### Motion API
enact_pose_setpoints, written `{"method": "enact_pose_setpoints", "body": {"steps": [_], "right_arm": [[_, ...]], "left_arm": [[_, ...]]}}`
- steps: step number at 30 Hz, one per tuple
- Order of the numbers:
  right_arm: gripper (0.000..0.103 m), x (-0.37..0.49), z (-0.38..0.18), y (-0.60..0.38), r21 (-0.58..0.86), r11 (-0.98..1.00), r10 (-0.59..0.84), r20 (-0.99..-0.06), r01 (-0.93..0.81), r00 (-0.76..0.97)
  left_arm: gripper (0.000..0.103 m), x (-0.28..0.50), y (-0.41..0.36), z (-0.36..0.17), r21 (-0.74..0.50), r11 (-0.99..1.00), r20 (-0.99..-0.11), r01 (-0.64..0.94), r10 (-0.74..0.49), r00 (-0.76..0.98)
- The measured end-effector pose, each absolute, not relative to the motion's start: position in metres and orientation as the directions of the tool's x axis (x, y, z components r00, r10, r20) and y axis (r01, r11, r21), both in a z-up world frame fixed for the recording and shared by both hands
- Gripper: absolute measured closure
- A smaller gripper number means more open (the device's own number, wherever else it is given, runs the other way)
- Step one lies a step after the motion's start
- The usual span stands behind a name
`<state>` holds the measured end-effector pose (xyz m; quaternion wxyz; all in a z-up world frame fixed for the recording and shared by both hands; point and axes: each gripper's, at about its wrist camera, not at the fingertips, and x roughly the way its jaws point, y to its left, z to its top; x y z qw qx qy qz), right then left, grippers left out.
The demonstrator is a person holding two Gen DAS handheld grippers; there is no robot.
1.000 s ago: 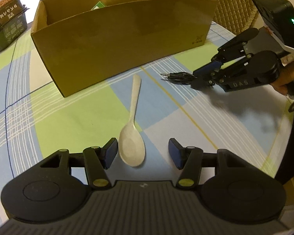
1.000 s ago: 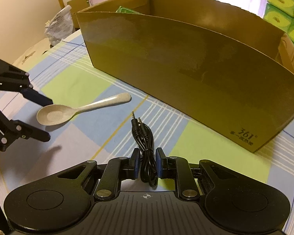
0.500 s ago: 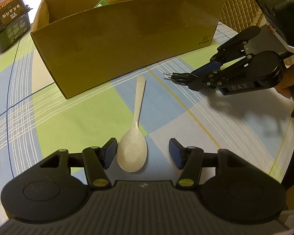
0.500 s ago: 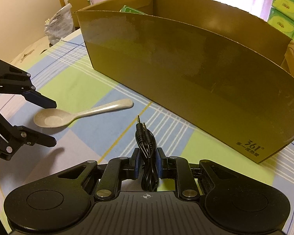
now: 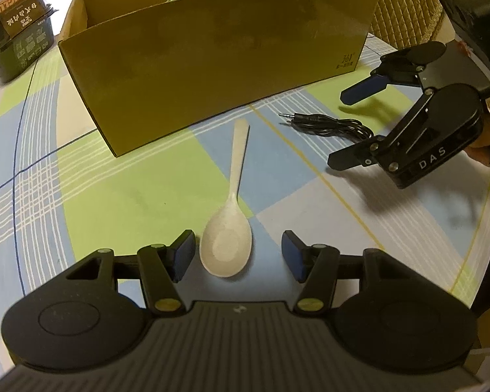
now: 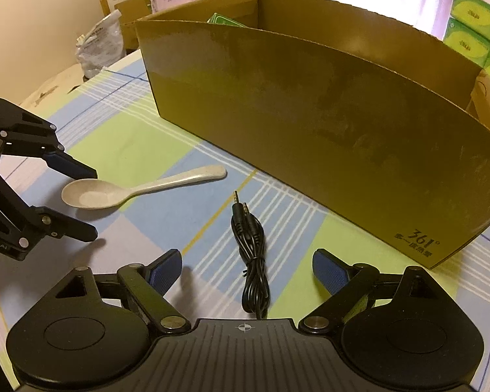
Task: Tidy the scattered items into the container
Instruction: 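Hold the cable in the right tool while the left tool grasps the white spoon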
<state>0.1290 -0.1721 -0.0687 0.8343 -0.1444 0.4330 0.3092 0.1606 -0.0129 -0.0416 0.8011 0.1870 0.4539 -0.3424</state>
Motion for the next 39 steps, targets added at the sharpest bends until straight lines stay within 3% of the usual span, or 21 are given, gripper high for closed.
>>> {"method": "enact_pose_setpoints", "body": {"steps": [2, 3, 6, 9, 11, 13, 39], "right_arm": [[0.017, 0.13, -0.069, -0.171, 0.03, 0.767, 0.389, -0.816, -0.64, 0.427], [0.034, 0.131, -0.07, -0.171, 0.041, 0.763, 0.397, -0.817, -0.645, 0.418], [0.039, 0.135, -0.072, -0.169, 0.044, 0.768, 0.39, -0.824, -0.639, 0.412], [0.064, 0.134, -0.072, -0.167, 0.038, 0.766, 0.391, -0.82, -0.642, 0.418], [0.066, 0.135, -0.071, -0.165, 0.037, 0.764, 0.39, -0.822, -0.644, 0.416], [0.081, 0.134, -0.072, -0.165, 0.031, 0.762, 0.388, -0.821, -0.647, 0.418], [0.084, 0.125, -0.066, -0.171, 0.039, 0.773, 0.393, -0.813, -0.633, 0.43]], "left_arm": [[0.05, 0.161, -0.013, -0.041, -0.007, 0.692, -0.856, 0.722, -0.377, 0.354], [0.05, 0.161, -0.013, -0.041, -0.004, 0.693, -0.856, 0.721, -0.376, 0.356], [0.05, 0.163, -0.013, -0.04, 0.002, 0.691, -0.856, 0.722, -0.373, 0.359], [0.05, 0.163, -0.013, -0.039, 0.002, 0.693, -0.853, 0.721, -0.375, 0.362], [0.05, 0.164, -0.013, -0.04, 0.001, 0.692, -0.854, 0.722, -0.375, 0.361], [0.05, 0.164, -0.014, -0.04, 0.003, 0.691, -0.854, 0.723, -0.375, 0.362], [0.054, 0.169, -0.019, -0.042, 0.019, 0.673, -0.857, 0.74, -0.37, 0.359]]}}
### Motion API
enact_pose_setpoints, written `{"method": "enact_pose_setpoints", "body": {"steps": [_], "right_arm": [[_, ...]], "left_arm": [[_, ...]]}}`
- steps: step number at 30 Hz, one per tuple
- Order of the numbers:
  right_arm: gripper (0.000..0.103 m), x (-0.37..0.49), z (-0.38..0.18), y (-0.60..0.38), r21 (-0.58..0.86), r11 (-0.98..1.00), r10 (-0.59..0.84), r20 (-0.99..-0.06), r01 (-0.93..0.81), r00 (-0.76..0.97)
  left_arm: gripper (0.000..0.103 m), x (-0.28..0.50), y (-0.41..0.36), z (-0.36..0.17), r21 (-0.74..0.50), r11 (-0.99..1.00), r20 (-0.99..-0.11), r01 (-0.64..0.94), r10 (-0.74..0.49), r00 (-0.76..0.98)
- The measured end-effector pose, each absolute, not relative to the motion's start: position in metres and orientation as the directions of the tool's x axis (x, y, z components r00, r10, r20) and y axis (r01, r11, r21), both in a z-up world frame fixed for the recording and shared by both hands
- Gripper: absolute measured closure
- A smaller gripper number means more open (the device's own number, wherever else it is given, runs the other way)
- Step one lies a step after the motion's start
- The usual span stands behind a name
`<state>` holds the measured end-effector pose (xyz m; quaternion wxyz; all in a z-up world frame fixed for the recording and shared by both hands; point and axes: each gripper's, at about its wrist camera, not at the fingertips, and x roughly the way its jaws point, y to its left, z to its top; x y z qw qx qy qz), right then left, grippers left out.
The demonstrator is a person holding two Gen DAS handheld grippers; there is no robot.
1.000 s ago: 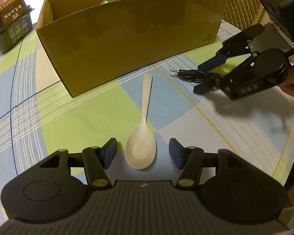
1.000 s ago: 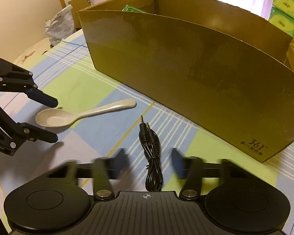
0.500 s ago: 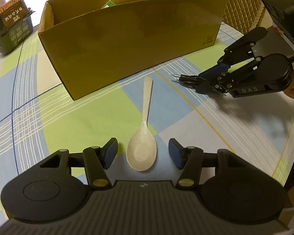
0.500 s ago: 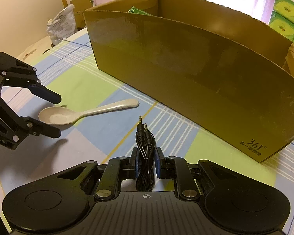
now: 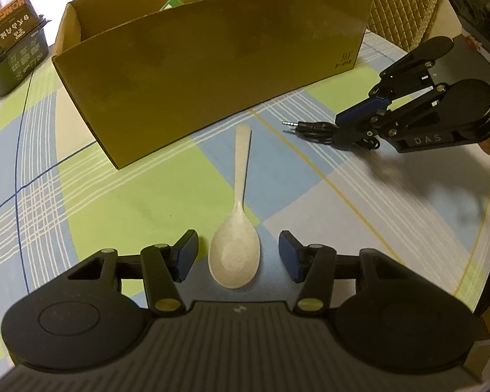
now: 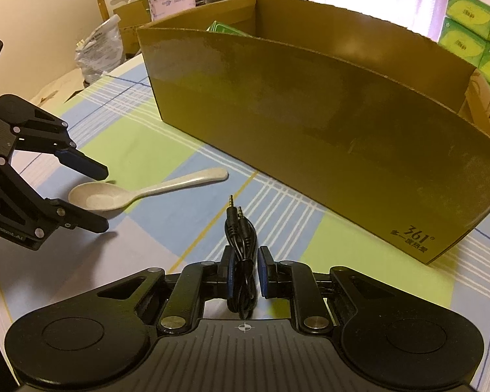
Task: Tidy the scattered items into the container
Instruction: 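Hold the cable in the right tool while the left tool grasps the white spoon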
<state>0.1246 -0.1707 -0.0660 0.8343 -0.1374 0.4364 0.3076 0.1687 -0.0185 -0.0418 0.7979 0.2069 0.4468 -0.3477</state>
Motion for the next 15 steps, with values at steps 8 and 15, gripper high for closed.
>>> {"method": "enact_pose_setpoints", "body": {"steps": [8, 15], "right_arm": [[0.084, 0.1291, -0.0706, -0.1641, 0.034, 0.77, 0.384, -0.822, -0.637, 0.42], [0.087, 0.1282, -0.069, -0.1613, 0.024, 0.771, 0.377, -0.823, -0.637, 0.426]], "left_arm": [[0.054, 0.1668, -0.0199, -0.042, 0.018, 0.671, -0.86, 0.741, -0.368, 0.354], [0.059, 0.1657, -0.0191, -0.0399, 0.011, 0.672, -0.858, 0.74, -0.374, 0.352]]}}
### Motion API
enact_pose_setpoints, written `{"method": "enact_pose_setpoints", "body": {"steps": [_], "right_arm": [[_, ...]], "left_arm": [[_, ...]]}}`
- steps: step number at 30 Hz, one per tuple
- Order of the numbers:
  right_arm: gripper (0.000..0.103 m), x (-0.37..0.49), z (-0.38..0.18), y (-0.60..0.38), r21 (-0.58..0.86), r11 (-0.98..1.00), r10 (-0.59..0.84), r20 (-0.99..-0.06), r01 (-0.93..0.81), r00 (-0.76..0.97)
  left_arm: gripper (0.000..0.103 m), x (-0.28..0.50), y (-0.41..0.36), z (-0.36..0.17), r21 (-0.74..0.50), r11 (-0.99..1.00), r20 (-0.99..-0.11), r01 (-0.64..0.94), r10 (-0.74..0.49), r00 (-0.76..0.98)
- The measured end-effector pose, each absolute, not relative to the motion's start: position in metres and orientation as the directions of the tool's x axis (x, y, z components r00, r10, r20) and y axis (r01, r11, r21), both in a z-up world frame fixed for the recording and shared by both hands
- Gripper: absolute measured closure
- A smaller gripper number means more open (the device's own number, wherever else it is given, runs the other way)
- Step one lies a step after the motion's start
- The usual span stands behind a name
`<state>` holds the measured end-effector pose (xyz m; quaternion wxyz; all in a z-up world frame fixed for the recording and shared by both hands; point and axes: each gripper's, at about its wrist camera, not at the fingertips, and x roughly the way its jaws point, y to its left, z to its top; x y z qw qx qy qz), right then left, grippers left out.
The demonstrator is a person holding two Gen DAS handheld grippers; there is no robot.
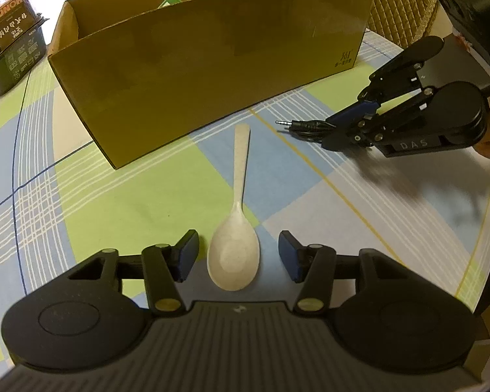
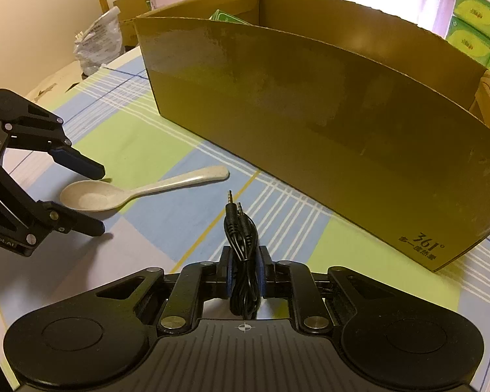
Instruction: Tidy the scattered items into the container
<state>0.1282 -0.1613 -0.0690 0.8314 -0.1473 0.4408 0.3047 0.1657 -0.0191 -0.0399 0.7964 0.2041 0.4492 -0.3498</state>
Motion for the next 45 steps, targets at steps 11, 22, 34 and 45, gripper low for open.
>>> {"method": "enact_pose_setpoints", "body": {"steps": [11, 22, 34, 45], "right_arm": [[0.087, 0.119, -0.067, -0.166, 0.027, 0.781, 0.376, -0.818, -0.624, 0.435], [0.087, 0.12, -0.061, -0.174, 0.033, 0.789, 0.383, -0.807, -0.614, 0.449], [0.086, 0.121, -0.065, -0.174, 0.034, 0.791, 0.378, -0.812, -0.611, 0.445], [0.087, 0.111, -0.056, -0.178, 0.041, 0.794, 0.392, -0.797, -0.606, 0.46]], "left_arm": [[0.076, 0.165, -0.016, -0.032, 0.012, 0.67, -0.852, 0.743, -0.382, 0.359], [0.076, 0.161, -0.017, -0.033, 0.005, 0.664, -0.852, 0.747, -0.389, 0.352], [0.076, 0.164, -0.027, -0.047, 0.025, 0.656, -0.873, 0.754, -0.353, 0.336], [0.077, 0.15, -0.022, -0.023, -0.003, 0.657, -0.844, 0.754, -0.406, 0.351]]}}
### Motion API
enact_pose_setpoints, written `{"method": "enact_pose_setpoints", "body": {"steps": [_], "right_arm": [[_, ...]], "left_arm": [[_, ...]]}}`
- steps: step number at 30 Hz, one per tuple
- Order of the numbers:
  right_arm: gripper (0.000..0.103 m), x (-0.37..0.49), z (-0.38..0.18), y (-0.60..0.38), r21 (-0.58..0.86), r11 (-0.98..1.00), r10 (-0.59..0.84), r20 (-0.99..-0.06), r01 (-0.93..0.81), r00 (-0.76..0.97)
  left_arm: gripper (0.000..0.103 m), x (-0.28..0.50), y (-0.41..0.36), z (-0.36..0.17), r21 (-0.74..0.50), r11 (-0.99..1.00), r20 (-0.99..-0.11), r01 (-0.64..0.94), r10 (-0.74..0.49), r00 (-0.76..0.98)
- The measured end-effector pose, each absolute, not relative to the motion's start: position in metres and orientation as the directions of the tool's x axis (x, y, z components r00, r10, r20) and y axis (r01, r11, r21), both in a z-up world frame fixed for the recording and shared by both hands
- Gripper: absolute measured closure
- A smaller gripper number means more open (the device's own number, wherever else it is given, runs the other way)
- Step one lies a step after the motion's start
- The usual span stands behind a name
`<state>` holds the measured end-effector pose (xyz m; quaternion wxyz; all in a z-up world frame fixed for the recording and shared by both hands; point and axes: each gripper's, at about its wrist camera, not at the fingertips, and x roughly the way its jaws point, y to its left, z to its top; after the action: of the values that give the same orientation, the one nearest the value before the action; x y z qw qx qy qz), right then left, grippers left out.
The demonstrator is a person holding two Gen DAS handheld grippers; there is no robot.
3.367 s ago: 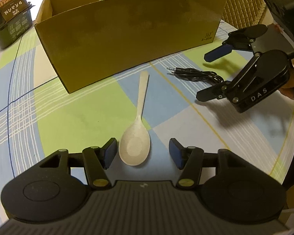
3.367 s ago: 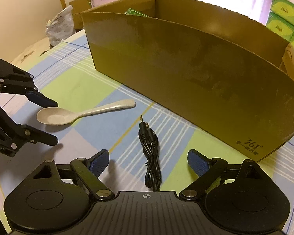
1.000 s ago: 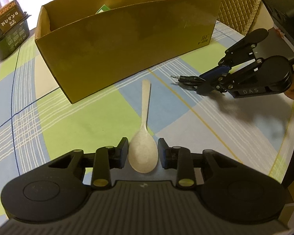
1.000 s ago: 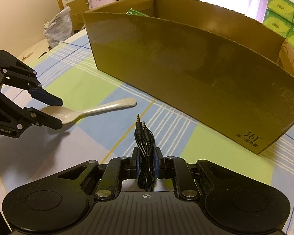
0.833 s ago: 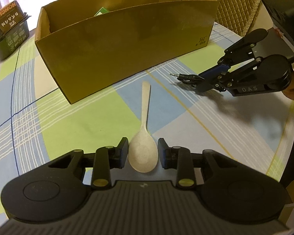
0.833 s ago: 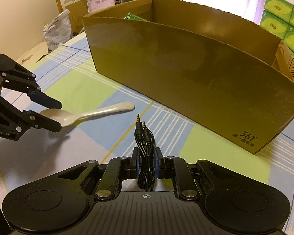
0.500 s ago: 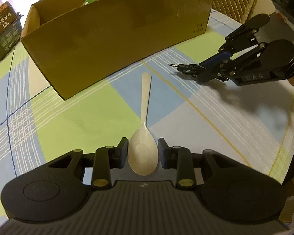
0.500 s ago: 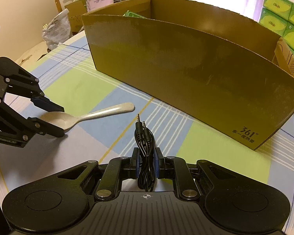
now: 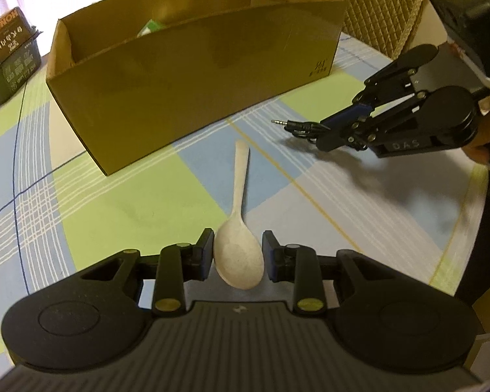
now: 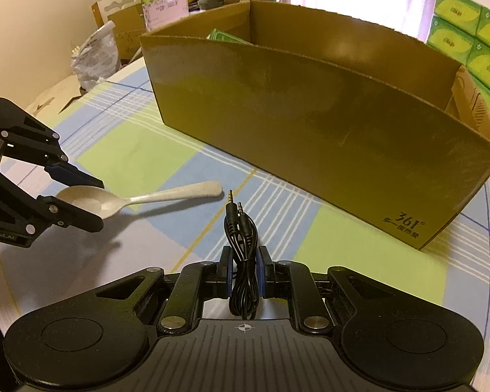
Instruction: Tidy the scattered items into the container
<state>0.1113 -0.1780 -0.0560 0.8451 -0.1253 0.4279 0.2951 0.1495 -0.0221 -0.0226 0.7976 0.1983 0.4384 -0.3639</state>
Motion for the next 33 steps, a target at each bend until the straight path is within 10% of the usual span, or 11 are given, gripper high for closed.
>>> {"method": "enact_pose_setpoints", "body": {"steps": [3, 4, 17, 25, 33], "right_arm": [[0.087, 0.107, -0.051, -0.181, 0.037, 0.797, 0.392, -0.791, -0.603, 0.47], [0.087, 0.106, -0.049, -0.181, 0.036, 0.798, 0.392, -0.79, -0.602, 0.472], [0.087, 0.092, -0.051, -0.192, 0.051, 0.814, 0.384, -0.795, -0.579, 0.469], [0.086, 0.09, -0.054, -0.2, 0.058, 0.823, 0.379, -0.798, -0.565, 0.469], [0.086, 0.088, -0.05, -0.208, 0.064, 0.834, 0.375, -0.794, -0.549, 0.478]], "left_arm": [[0.077, 0.145, -0.022, -0.015, -0.004, 0.656, -0.835, 0.755, -0.418, 0.358], [0.102, 0.143, -0.021, -0.013, -0.005, 0.656, -0.832, 0.754, -0.421, 0.361], [0.101, 0.134, -0.024, -0.017, -0.059, 0.656, -0.84, 0.752, -0.44, 0.318], [0.048, 0.119, -0.043, -0.014, -0.07, 0.511, -0.827, 0.857, -0.51, 0.237], [0.044, 0.086, -0.079, -0.031, 0.075, 0.212, -0.865, 0.974, -0.472, 0.169]]}}
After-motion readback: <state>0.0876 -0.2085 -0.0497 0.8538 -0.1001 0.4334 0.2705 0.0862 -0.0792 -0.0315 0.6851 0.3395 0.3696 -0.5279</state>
